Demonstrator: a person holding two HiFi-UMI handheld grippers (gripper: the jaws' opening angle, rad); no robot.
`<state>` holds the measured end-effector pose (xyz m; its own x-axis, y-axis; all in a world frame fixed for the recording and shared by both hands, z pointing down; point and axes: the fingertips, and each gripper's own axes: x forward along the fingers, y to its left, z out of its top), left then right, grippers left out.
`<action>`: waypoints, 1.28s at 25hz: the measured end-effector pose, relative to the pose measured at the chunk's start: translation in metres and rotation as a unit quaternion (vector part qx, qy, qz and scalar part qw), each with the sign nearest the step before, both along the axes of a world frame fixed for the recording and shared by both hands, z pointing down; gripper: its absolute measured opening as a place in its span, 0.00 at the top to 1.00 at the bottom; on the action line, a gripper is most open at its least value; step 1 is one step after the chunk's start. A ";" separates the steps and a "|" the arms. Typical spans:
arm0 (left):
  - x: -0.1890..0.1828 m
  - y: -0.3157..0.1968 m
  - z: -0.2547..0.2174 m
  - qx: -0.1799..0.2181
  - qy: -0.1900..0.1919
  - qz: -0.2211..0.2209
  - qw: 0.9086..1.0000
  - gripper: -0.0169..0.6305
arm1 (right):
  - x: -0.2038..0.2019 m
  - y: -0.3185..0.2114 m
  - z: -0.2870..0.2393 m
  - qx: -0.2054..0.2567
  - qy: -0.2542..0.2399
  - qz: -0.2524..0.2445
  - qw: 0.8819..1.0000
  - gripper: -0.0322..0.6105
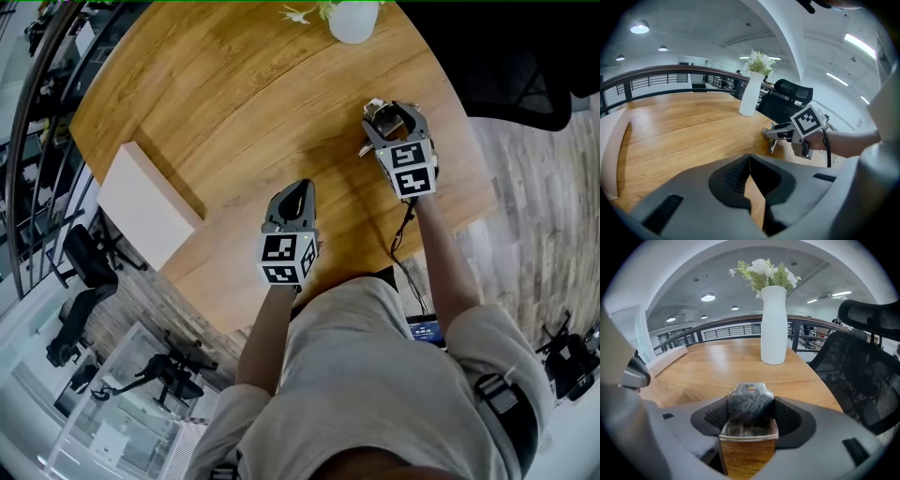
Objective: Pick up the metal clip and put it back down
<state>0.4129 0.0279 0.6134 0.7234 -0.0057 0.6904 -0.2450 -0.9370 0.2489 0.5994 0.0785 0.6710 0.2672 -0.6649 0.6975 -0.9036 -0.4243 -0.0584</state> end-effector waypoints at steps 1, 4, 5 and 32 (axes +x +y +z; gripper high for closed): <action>-0.001 0.002 0.000 -0.002 -0.001 0.001 1.000 0.94 | 0.001 0.000 0.001 -0.004 0.005 0.000 1.000 0.48; -0.005 0.007 0.002 -0.004 -0.003 0.004 1.000 0.94 | 0.003 -0.002 0.009 -0.025 0.031 -0.013 0.999 0.48; -0.006 0.008 0.002 -0.005 -0.004 0.005 1.000 0.94 | 0.003 -0.003 0.012 -0.032 0.042 -0.021 0.998 0.48; -0.129 0.043 -0.064 0.005 0.084 -0.111 0.990 0.94 | -0.237 0.035 -0.126 0.131 -0.018 -0.101 0.986 0.91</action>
<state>0.2842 0.0706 0.5492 0.8079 -0.1827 0.5602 -0.4008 -0.8673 0.2952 0.3619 0.1135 0.5445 0.0889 -0.8609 0.5009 -0.9635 -0.2019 -0.1759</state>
